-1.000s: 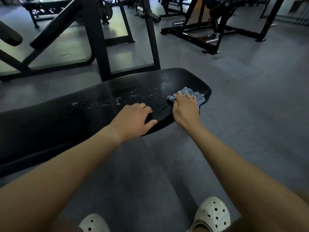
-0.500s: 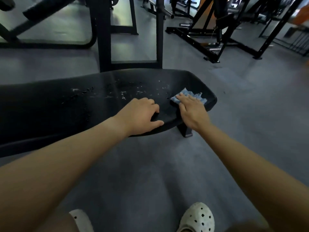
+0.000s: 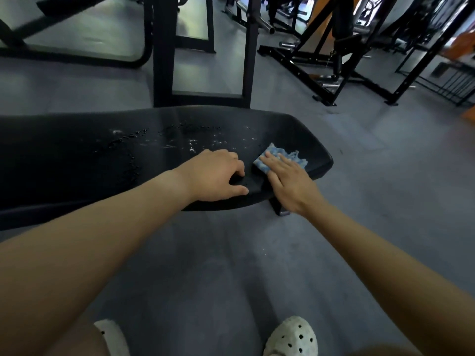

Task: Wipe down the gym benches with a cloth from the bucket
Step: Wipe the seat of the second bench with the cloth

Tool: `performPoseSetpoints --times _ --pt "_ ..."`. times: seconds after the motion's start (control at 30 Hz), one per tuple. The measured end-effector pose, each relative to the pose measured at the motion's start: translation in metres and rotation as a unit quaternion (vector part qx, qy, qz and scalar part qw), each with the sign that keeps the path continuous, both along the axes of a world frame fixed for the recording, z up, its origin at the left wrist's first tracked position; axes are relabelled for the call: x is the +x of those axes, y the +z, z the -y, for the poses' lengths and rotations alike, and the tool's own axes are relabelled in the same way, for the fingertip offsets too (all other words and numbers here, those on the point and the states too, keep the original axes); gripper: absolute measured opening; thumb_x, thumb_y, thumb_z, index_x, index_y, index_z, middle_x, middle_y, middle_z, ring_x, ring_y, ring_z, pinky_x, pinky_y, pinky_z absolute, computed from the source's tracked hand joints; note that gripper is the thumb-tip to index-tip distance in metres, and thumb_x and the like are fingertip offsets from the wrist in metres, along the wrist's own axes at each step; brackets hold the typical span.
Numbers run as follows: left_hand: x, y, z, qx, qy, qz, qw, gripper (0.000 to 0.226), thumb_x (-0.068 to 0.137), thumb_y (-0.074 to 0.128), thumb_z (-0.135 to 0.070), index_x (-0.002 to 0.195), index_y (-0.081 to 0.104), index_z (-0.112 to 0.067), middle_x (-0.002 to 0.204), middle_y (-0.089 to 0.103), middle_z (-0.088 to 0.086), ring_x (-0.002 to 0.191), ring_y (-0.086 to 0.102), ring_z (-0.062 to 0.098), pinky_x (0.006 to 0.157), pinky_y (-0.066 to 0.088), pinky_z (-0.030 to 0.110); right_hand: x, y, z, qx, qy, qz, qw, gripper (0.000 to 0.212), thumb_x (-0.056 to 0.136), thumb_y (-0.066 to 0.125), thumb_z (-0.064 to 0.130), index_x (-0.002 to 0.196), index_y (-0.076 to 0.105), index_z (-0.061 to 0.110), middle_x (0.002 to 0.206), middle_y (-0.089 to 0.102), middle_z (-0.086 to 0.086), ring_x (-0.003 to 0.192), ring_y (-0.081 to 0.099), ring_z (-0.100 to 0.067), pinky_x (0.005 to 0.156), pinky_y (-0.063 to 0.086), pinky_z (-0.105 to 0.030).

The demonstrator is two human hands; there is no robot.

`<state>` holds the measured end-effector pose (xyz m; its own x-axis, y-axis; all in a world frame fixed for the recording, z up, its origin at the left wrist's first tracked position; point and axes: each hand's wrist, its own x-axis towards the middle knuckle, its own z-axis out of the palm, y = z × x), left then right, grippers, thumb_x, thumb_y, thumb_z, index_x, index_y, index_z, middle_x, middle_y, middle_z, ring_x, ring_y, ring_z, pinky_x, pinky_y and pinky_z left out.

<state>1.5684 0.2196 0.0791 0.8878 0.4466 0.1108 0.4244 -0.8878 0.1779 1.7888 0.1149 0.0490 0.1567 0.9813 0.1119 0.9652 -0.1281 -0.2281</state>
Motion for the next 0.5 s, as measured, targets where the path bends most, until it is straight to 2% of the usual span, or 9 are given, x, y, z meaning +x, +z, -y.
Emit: performPoseSetpoints --times 0.1,0.17,0.3,0.5 --pt "-0.002 0.001 -0.001 0.001 -0.004 -0.006 1.000 0.047 0.096 0.056 -0.062 0.129 0.063 -0.029 0.124 0.059 -0.010 0.117 0.054 0.013 0.104 0.044 0.044 0.005 0.002 -0.029 -0.028 -0.100 -0.009 0.995 0.051 0.107 0.023 0.034 0.158 0.030 0.031 0.167 0.021 0.007 0.155 0.013 -0.018 0.126 0.007 -0.046" --pt "-0.003 0.001 -0.002 0.004 -0.013 -0.001 1.000 0.040 0.100 0.053 -0.056 0.128 0.063 -0.029 0.125 0.059 -0.009 0.116 0.055 0.013 0.103 0.044 0.043 -0.005 0.002 -0.038 -0.038 -0.127 -0.004 0.991 0.054 0.105 0.021 0.034 0.159 0.027 0.031 0.168 0.018 0.007 0.156 0.010 -0.020 0.126 0.005 -0.049" --pt "-0.004 0.001 -0.007 0.015 -0.027 0.015 0.999 0.032 0.102 0.052 -0.045 0.127 0.064 -0.029 0.126 0.059 -0.007 0.115 0.055 0.014 0.100 0.046 0.042 -0.026 0.000 -0.018 -0.035 -0.053 0.002 0.998 0.053 0.106 0.023 0.031 0.159 0.025 0.035 0.168 0.016 0.012 0.156 0.007 -0.017 0.126 0.004 -0.046" --pt "0.000 -0.001 -0.018 0.028 0.001 0.051 0.998 0.033 0.101 0.054 -0.043 0.126 0.066 -0.026 0.131 0.059 -0.006 0.117 0.055 0.016 0.102 0.046 0.042 -0.015 0.007 -0.001 -0.057 0.032 0.010 0.998 0.050 0.109 0.021 0.038 0.159 0.022 0.042 0.167 0.014 0.018 0.155 0.004 -0.009 0.127 0.004 -0.039"
